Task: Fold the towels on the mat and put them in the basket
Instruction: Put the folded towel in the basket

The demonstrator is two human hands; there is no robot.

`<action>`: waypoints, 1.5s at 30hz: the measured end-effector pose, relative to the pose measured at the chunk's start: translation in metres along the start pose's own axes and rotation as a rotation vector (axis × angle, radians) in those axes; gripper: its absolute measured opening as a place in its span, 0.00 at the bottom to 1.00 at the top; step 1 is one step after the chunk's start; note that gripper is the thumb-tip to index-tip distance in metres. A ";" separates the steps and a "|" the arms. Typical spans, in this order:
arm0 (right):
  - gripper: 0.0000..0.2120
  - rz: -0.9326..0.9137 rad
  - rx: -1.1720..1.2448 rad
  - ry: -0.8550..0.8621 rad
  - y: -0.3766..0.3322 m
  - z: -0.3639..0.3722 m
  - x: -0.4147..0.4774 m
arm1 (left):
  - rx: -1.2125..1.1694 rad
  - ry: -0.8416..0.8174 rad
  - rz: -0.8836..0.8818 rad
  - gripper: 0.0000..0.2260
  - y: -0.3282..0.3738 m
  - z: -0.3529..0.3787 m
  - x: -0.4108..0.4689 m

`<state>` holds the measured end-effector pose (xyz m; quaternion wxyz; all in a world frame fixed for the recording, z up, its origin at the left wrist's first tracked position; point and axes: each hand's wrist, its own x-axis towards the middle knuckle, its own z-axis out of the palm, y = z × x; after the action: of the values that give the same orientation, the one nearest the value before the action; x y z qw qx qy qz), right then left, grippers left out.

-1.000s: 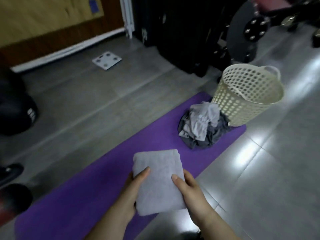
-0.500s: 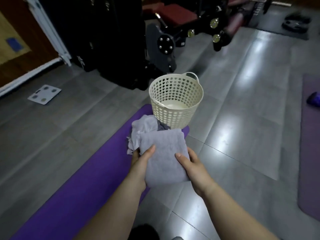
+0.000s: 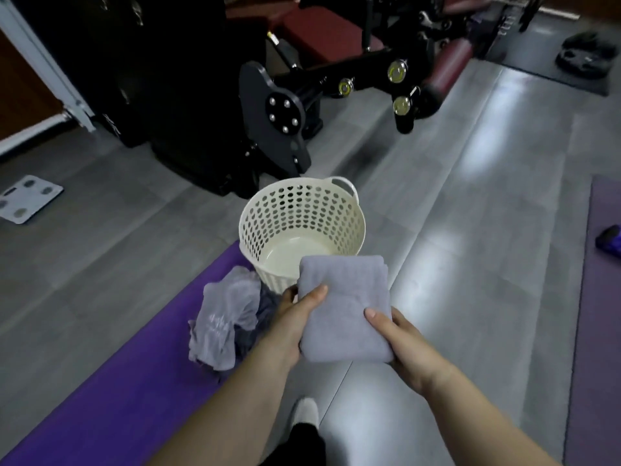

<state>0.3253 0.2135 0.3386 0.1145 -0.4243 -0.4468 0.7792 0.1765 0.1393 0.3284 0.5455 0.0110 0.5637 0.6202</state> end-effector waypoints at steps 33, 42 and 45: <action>0.29 0.410 -0.775 -0.450 0.108 -0.082 0.646 | -0.043 1.368 0.127 0.18 -0.152 -0.043 0.413; 0.20 0.359 -1.015 -0.483 0.264 -0.113 0.703 | 0.089 1.399 0.246 0.19 -0.174 -0.053 0.422; 0.31 0.218 -1.106 -0.541 0.278 -0.123 0.701 | 0.111 1.397 0.227 0.20 -0.175 -0.054 0.420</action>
<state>0.0451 0.5188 -0.3031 -0.3194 -0.2518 -0.7515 0.5195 0.0889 0.3512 -0.0689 -0.0130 -0.3030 0.8077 0.5056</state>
